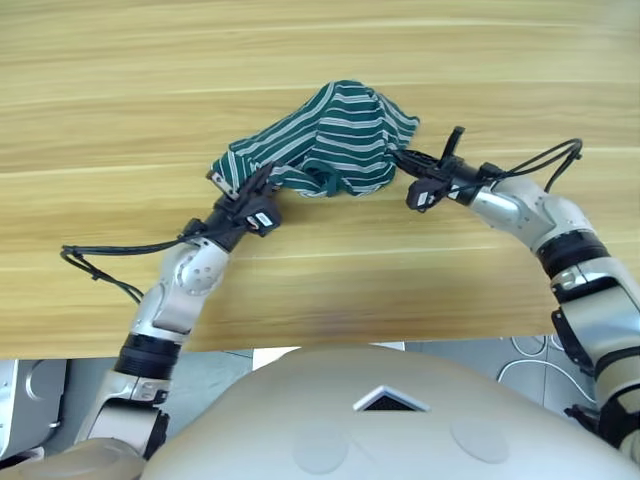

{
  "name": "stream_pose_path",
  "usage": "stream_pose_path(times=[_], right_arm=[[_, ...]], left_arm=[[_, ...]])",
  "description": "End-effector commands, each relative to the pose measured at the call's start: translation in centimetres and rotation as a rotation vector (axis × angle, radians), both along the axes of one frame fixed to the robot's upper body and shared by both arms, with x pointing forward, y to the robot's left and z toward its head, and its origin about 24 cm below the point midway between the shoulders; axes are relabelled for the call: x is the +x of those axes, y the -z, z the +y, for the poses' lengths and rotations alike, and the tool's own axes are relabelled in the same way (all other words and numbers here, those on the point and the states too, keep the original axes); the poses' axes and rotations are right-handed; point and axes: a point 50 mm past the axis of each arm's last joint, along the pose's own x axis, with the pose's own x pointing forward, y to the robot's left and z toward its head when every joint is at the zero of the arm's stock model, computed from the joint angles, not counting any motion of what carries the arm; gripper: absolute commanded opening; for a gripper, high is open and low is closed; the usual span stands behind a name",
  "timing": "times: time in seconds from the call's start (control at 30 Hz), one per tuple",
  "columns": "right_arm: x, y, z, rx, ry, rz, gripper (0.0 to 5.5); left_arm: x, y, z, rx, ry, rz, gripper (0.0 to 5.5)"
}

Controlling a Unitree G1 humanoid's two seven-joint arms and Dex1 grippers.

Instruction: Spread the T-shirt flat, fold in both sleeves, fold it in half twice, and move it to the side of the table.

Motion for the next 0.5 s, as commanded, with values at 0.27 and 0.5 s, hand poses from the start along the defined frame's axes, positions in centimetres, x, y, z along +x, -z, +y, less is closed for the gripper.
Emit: stream_pose_path(times=[0.27,0.5], right_arm=[[-6.5,-10.2,-3.2,0.866,-0.106,0.011,0.04],[-5.9,-14.1,-4.9,1.151,-0.185,-0.015,0.04]], left_arm=[[-2.7,-5.9,2.2,-0.536,0.263,-0.084,0.0],[-1.2,-9.5,6.4,-0.752,0.325,-0.226,0.0]])
